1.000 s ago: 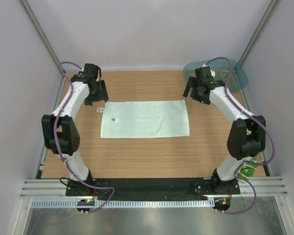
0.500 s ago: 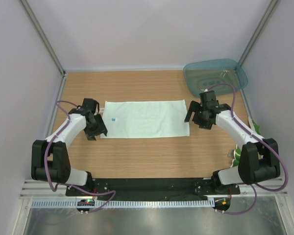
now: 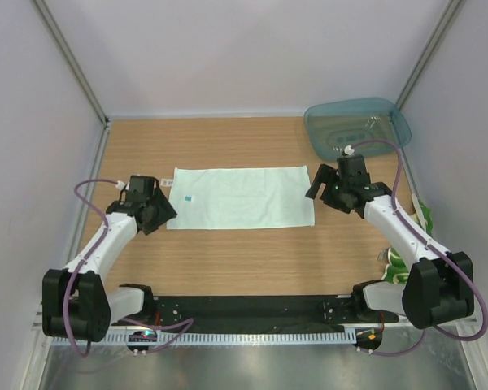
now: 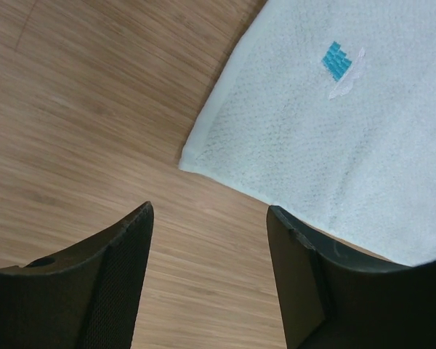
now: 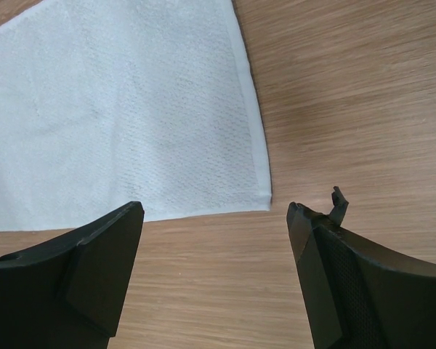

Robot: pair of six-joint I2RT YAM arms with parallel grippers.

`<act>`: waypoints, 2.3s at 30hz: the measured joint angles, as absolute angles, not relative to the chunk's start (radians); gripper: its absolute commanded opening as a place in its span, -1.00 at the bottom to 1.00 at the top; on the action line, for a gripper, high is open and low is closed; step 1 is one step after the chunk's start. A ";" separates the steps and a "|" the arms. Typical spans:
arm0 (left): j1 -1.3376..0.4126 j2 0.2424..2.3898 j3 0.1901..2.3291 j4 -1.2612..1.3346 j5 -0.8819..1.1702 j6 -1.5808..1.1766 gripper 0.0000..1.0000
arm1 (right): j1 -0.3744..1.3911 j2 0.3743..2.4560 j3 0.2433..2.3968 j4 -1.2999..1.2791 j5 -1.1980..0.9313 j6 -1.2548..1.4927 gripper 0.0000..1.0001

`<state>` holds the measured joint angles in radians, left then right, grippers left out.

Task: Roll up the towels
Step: Flatten the towel

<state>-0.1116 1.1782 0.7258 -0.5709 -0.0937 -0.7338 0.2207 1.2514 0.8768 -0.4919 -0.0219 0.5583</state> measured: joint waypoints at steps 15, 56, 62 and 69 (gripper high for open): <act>-0.112 1.233 0.696 -0.503 -0.028 -0.748 0.28 | 0.221 1.288 0.856 -0.459 -0.086 0.556 0.75; -0.112 1.346 0.651 -0.414 -0.020 -0.761 0.13 | 0.252 1.207 0.786 -0.511 -0.050 0.590 0.78; -0.112 1.367 0.667 -0.415 -0.058 -0.776 0.03 | 0.252 1.242 0.786 -0.494 -0.059 0.588 0.77; -0.112 1.399 0.686 -0.406 -0.079 -0.778 -0.27 | 0.252 1.262 0.786 -0.485 -0.064 0.585 0.77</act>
<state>-0.1120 1.3994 0.6861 -0.4057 -0.0792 -0.7784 0.2516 1.2617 0.7864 -0.4847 -0.0643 0.5854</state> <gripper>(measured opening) 0.412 0.887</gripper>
